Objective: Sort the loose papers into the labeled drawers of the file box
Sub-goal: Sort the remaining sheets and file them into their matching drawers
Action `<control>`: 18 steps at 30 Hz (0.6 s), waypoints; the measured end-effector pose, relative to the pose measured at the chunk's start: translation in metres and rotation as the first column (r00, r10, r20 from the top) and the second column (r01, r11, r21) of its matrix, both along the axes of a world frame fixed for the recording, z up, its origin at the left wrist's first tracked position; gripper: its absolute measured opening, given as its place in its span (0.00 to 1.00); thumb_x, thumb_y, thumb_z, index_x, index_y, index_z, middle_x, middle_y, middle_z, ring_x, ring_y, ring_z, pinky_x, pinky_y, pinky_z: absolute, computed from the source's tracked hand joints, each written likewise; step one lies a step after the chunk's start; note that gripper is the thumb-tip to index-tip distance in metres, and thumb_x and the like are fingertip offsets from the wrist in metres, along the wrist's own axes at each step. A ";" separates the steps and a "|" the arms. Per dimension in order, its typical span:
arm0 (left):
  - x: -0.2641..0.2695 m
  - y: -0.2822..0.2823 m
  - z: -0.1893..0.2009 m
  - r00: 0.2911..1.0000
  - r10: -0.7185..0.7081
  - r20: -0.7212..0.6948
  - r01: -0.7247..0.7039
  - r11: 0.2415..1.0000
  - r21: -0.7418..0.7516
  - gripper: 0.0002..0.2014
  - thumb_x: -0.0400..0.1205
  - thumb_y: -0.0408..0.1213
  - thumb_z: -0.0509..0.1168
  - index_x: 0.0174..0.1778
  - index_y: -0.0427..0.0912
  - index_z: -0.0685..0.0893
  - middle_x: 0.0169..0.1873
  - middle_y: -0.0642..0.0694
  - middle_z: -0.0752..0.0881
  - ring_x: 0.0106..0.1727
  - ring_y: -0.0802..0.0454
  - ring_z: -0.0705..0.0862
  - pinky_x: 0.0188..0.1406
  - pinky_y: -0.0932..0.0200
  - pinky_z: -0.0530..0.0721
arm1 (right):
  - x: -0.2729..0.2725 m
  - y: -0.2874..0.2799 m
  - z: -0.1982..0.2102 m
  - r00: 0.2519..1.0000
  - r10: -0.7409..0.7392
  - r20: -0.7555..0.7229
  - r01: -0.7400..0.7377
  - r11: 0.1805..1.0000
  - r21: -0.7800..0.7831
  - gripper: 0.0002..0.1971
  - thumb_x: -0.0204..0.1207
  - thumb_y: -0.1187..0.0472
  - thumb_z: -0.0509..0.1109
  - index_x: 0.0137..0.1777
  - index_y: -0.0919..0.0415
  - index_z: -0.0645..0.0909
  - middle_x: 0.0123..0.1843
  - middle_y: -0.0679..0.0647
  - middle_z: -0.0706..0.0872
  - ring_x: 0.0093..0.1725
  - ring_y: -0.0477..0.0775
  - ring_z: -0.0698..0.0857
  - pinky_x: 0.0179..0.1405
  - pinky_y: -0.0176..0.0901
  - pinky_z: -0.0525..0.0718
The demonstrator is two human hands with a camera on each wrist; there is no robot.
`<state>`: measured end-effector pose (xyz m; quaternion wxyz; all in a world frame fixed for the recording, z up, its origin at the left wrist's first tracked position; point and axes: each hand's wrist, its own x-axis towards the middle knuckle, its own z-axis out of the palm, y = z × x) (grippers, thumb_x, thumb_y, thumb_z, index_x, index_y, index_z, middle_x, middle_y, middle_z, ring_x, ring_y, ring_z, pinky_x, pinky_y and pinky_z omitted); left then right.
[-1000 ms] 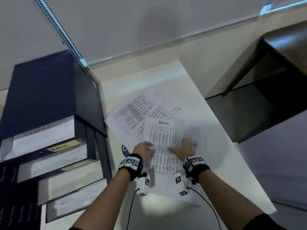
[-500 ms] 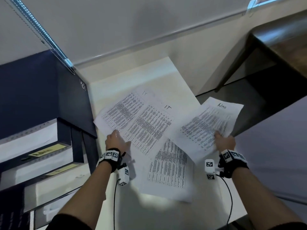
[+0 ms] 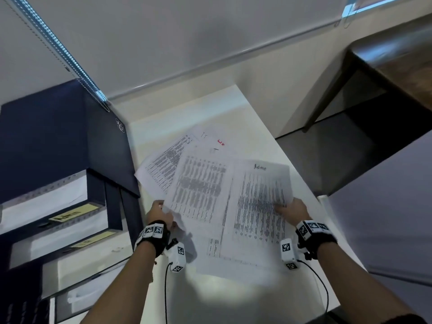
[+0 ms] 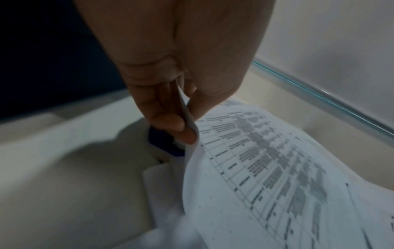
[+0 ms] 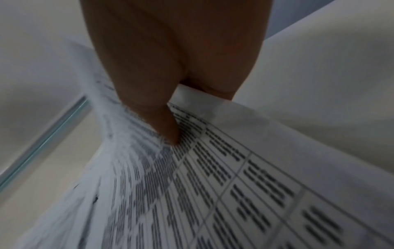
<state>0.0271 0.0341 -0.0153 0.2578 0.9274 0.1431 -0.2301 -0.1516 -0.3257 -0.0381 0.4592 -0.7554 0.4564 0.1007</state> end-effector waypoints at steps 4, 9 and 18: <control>-0.015 0.020 -0.001 0.996 0.027 -0.084 -0.016 0.992 0.127 0.28 0.81 0.30 0.67 0.77 0.35 0.68 0.68 0.30 0.79 0.65 0.30 0.81 0.62 0.42 0.83 | -0.003 0.011 0.009 0.973 0.219 -0.068 -0.222 0.974 -0.042 0.05 0.72 0.65 0.76 0.46 0.63 0.85 0.41 0.60 0.86 0.40 0.56 0.84 0.30 0.34 0.74; -0.030 0.027 -0.007 0.994 -0.020 -0.104 0.035 0.989 0.147 0.25 0.77 0.31 0.68 0.70 0.34 0.72 0.59 0.31 0.84 0.58 0.32 0.85 0.59 0.42 0.85 | -0.004 0.031 0.025 0.902 0.408 -0.142 -0.425 0.896 -0.129 0.05 0.70 0.65 0.74 0.37 0.54 0.89 0.28 0.48 0.83 0.35 0.51 0.83 0.22 0.27 0.70; -0.041 0.023 0.005 0.968 -0.224 -0.115 0.235 0.968 0.087 0.28 0.79 0.27 0.65 0.77 0.40 0.71 0.69 0.32 0.80 0.67 0.35 0.81 0.67 0.51 0.79 | -0.012 0.059 0.024 0.969 0.244 -0.043 -0.248 0.951 -0.186 0.06 0.72 0.63 0.76 0.41 0.67 0.87 0.35 0.59 0.86 0.34 0.57 0.84 0.23 0.30 0.73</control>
